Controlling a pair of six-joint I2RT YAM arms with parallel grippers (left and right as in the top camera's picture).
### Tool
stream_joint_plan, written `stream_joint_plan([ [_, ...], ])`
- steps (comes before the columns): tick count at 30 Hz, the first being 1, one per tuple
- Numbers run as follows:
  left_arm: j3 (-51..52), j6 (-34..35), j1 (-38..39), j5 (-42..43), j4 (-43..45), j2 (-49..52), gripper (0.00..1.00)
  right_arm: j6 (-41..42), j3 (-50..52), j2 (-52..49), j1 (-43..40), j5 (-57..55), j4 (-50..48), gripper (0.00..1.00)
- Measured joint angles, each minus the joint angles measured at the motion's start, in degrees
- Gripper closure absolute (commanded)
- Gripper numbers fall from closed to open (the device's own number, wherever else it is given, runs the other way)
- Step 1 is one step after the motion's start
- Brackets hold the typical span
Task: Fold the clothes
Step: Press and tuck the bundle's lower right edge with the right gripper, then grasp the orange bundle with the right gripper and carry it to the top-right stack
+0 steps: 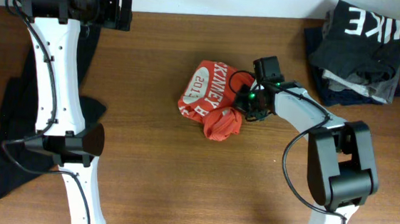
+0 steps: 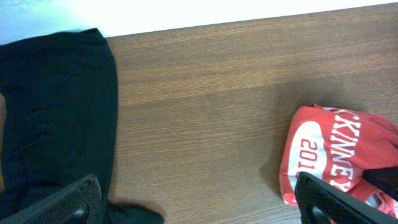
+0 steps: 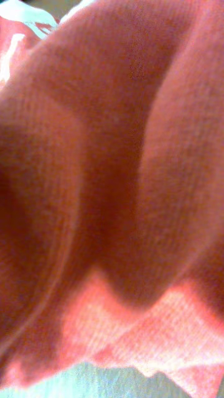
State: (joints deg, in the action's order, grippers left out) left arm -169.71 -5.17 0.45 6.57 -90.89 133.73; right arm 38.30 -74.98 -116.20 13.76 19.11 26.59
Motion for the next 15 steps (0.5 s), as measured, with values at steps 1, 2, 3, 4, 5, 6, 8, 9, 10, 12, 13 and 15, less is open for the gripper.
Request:
stream_joint_plan([
  [1, 0.0, 0.0, 0.0, 0.0, 0.0, 0.0, 0.01, -0.9, 0.0, -0.2, 0.0, 0.8, -0.6, 0.96],
  [2, 0.0, 0.0, 0.0, 0.0, 0.0, 0.0, 0.01, -2.1, 0.0, -0.2, 0.0, 1.9, -0.9, 0.96],
  [3, 0.0, 0.0, 0.0, 0.0, 0.0, 0.0, 0.01, -3.2, -0.1, -0.2, -0.1, 3.4, -0.9, 0.96],
  [4, 0.0, 0.0, 0.0, 0.0, 0.0, 0.0, 0.01, -4.0, -0.3, -0.2, -0.3, 4.2, -0.8, 0.96],
  [5, 0.0, 0.0, 0.0, 0.0, 0.0, 0.0, 0.01, -4.9, -0.8, -0.2, -0.5, 5.4, -0.5, 0.96],
  [6, 0.0, 0.0, 0.0, 0.0, 0.0, 0.0, 0.01, -5.3, -1.2, -0.1, -0.7, 6.2, -0.4, 0.96],
  [8, 0.0, 0.0, 0.0, 0.0, 0.0, 0.0, 0.01, -6.0, -2.6, 0.8, -1.5, 8.2, -0.1, 0.96],
  [9, 0.0, 0.0, 0.0, 0.0, 0.0, 0.0, 0.01, -6.4, -3.4, 1.5, -2.0, 9.1, 0.0, 0.96],
  [10, 0.0, 0.0, 0.0, 0.0, 0.0, 0.0, 0.01, -6.6, -4.2, 2.4, -2.6, 9.6, 0.0, 0.96],
  [12, 0.0, 0.0, 0.0, 0.0, 0.0, 0.0, 0.01, -6.9, -6.7, 4.8, -4.1, 10.8, 0.0, 0.96],
  [13, 0.0, 0.0, 0.0, 0.0, 0.0, 0.0, 0.01, -7.0, -8.3, 6.3, -5.0, 11.0, -0.1, 0.96],
  [15, 0.0, 0.0, 0.0, 0.0, 0.0, 0.0, 0.01, -7.0, -10.8, 8.3, -6.5, 11.2, -0.2, 0.96],
])
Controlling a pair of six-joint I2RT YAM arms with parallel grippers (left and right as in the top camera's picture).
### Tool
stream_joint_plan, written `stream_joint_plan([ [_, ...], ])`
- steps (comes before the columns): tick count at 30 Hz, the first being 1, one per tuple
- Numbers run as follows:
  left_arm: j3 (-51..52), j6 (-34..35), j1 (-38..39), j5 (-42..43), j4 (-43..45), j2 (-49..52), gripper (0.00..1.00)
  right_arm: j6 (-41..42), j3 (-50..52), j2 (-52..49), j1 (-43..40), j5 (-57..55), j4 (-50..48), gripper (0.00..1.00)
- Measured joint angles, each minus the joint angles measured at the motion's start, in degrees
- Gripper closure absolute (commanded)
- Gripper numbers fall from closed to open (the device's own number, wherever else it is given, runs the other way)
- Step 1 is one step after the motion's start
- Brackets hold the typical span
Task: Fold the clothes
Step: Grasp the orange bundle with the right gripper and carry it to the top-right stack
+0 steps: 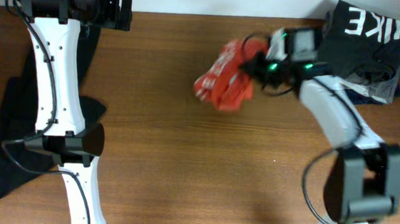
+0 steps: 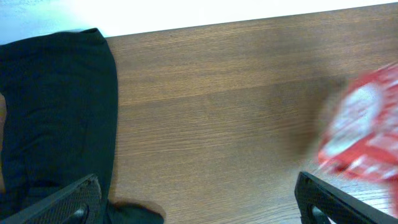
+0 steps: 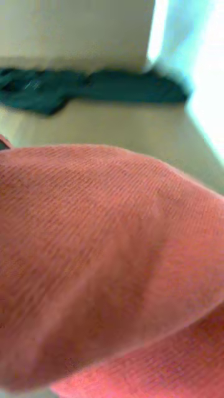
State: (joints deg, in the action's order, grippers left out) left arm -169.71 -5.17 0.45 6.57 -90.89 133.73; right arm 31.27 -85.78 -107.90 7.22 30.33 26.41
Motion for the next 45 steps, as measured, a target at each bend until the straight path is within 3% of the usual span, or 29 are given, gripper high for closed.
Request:
stream_joint_plan([
  [8, 0.0, 0.0, 0.0, 0.0, 0.0, 0.0, 0.01, 1.7, -10.9, 3.7, -6.3, 0.0, -2.3, 0.96],
  [16, 0.0, 0.0, 0.0, 0.0, 0.1, 0.0, 0.01, 6.9, -11.5, 3.7, -15.7, -5.9, -12.2, 0.96],
  [26, 0.0, 0.0, 0.0, 0.0, 1.2, 0.0, 0.01, 7.8, -11.5, 3.3, -23.1, -16.6, -23.9, 0.96],
  [34, 0.0, 0.0, 0.0, 0.0, 2.6, 0.0, 0.01, 7.8, -12.0, -4.3, -25.6, -19.8, -31.2, 0.96],
  [45, 0.0, 0.0, 0.0, 0.0, 2.9, 0.0, 0.01, 8.0, -11.9, -12.4, -28.6, -21.7, -30.4, 0.96],
])
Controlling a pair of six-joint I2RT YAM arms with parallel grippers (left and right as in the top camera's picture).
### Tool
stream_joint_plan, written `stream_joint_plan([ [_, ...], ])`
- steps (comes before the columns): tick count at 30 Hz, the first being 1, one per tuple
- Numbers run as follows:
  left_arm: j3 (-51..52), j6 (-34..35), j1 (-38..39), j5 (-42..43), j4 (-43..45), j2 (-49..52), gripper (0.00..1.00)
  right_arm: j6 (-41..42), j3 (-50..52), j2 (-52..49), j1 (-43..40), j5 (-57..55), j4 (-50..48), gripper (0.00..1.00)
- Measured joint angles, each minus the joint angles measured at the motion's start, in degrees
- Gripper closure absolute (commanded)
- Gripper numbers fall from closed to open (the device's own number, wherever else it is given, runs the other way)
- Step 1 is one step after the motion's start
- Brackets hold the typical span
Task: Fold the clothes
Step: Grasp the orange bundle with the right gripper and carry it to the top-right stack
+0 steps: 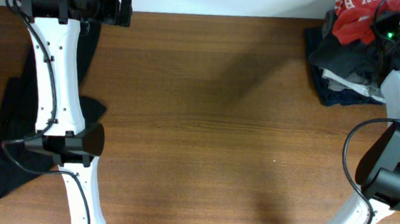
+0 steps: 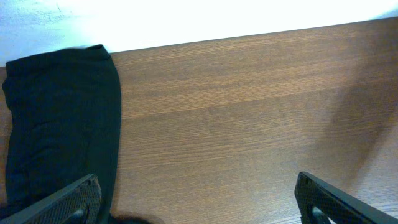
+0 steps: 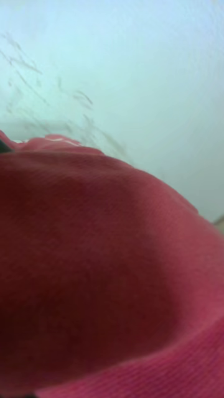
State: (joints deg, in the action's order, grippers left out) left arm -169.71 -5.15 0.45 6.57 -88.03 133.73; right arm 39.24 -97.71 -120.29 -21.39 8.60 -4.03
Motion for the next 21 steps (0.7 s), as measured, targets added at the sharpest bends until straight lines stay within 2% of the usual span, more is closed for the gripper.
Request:
stream_joint_plan([
  [5, 0.0, 0.0, 0.0, 0.0, 0.2, 0.0, 0.01, 0.0, 0.0, 0.0, -1.0, -0.3, 3.2, 0.95],
  [6, 0.0, 0.0, 0.0, 0.0, 0.3, 0.0, 0.01, 0.0, 0.0, 0.0, -1.0, -0.3, 4.0, 0.83],
  [8, 0.0, 0.0, 0.0, 0.0, 0.4, 0.0, 0.01, -0.2, -0.1, 0.0, -1.0, -0.6, 7.7, 0.44],
  [9, 0.0, 0.0, 0.0, 0.0, 0.4, 0.0, 0.01, 0.0, -0.2, 0.0, -1.0, -0.9, 10.6, 0.31],
  [10, 0.0, 0.0, 0.1, 0.0, 0.4, 0.0, 0.01, 0.2, -0.2, 0.0, -1.0, -1.0, 12.8, 0.26],
  [15, 0.0, 0.0, 0.2, 0.0, 0.5, 0.0, 0.01, 0.0, -0.2, 0.0, -1.9, -1.2, 25.0, 0.21],
  [21, 0.0, 0.0, 0.2, 0.0, 0.7, 0.0, 0.01, -0.8, -0.2, 1.7, -5.2, 0.4, 35.7, 0.21],
])
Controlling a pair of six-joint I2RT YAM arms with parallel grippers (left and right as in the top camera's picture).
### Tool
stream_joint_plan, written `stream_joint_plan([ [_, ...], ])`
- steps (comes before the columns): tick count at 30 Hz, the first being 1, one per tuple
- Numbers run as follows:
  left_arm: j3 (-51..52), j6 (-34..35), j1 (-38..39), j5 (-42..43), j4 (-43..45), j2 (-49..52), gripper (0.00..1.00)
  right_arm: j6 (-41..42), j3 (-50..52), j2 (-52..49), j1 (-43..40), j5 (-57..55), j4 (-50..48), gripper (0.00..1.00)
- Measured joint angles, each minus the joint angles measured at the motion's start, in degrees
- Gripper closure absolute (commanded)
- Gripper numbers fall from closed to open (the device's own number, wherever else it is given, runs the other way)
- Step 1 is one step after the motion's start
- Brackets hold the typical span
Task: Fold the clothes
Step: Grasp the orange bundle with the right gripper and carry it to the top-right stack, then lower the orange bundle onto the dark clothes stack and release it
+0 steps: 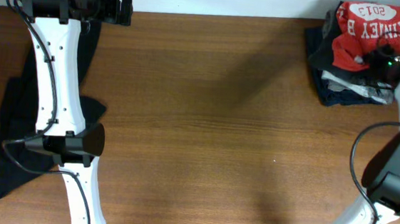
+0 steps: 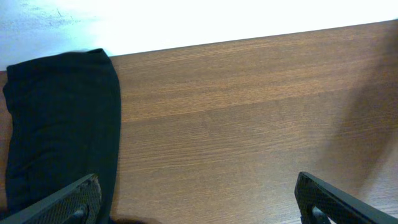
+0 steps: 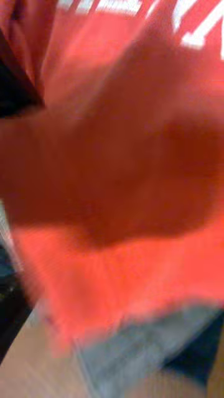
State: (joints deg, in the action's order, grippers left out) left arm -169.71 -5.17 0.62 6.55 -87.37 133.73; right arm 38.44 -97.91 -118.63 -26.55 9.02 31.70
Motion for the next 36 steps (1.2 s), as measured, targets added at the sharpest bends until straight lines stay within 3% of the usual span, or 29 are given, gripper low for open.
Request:
stream_joint_plan([
  [9, 0.0, 0.0, 0.0, 0.0, 0.2, 0.0, 0.01, -16.3, 0.0, 13.3, -5.4, 4.5, 1.2, 0.21],
  [15, 0.0, 0.0, 0.0, 0.0, 0.2, 0.3, 0.01, -29.5, -0.2, 15.6, -4.0, 5.7, -8.1, 0.20],
  [20, 0.0, 0.0, 0.0, 0.0, 0.2, 1.9, 0.01, -39.5, -0.2, 12.2, -1.9, 5.6, -20.0, 0.01],
  [26, 0.0, 0.0, 0.0, 0.0, 0.2, 4.9, 0.01, -46.2, -0.4, 2.0, 0.0, 5.4, -35.1, 0.01],
  [36, 0.0, 0.0, 0.0, 0.0, 0.2, 5.6, 0.01, -47.8, -0.4, -15.4, 2.3, 5.6, -40.8, 0.01],
])
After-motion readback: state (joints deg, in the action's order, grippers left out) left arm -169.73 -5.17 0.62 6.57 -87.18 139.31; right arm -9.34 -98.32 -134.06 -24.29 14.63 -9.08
